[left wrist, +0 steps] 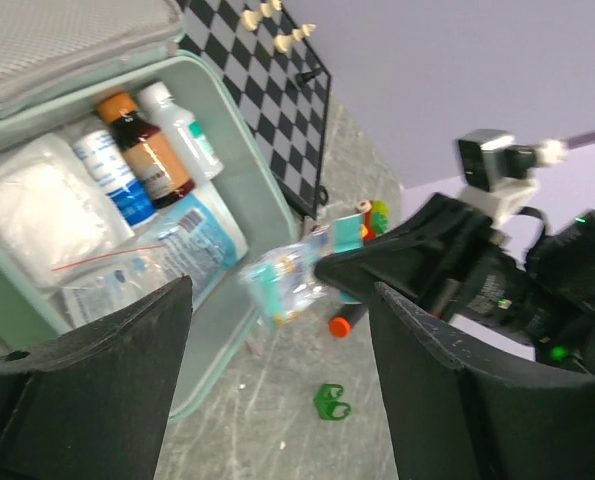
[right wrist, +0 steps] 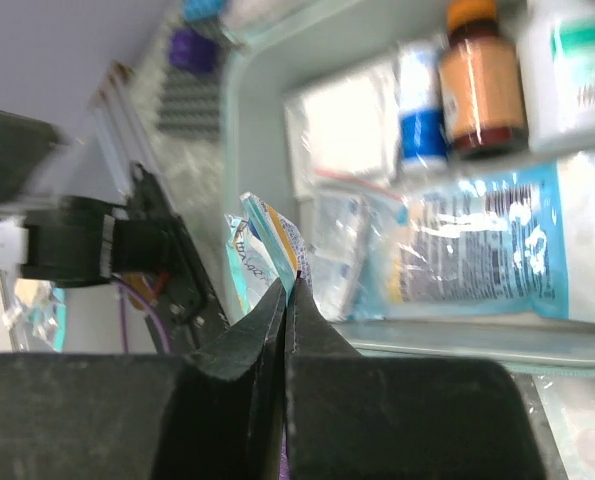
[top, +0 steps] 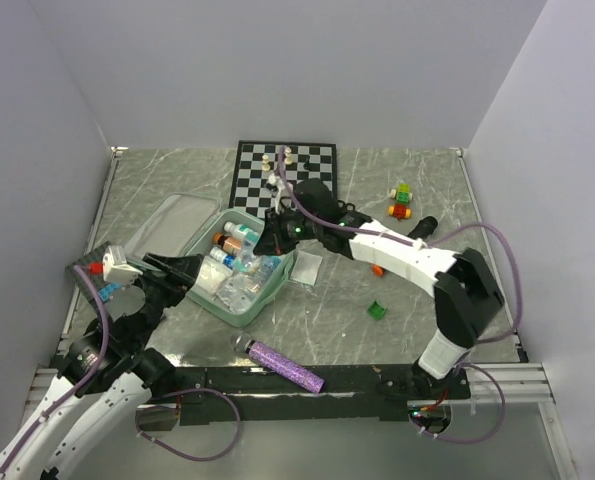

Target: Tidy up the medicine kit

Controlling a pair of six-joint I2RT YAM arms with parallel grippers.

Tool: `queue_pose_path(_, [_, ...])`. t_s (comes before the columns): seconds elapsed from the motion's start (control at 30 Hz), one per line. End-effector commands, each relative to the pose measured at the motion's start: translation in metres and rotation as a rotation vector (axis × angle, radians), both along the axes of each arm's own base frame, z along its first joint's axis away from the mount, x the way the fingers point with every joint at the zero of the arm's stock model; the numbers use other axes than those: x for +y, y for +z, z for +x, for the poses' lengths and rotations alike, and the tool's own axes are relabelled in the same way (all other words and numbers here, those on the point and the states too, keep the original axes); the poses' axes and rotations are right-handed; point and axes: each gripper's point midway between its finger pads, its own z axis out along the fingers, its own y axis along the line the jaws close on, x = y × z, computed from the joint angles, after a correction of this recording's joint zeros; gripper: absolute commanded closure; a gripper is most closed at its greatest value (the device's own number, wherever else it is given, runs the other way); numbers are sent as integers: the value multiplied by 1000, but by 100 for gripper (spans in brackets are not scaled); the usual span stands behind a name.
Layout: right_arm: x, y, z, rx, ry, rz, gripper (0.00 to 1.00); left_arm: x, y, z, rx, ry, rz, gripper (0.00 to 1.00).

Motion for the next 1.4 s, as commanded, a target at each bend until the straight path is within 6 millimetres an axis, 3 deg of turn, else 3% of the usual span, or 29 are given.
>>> queue_pose_path(0.0, [18,-18,-8,20,81,-31,100,10,-1,0,3,43,35,25])
queue_pose_path(0.47, [41,-79,-40,107,121,-136,100,11,-8,2,7,52,47,25])
queue_pose_path(1.0, [27,-123,-49,175,5,-279,100,16,-16,-1,26,68,54,25])
queue_pose_path(1.23, [25,-133,-54,173,11,-338,86,18,-17,-1,25,71,53,25])
queue_pose_path(1.37, [28,-136,-54,178,10,-336,91,18,-20,-2,27,71,51,25])
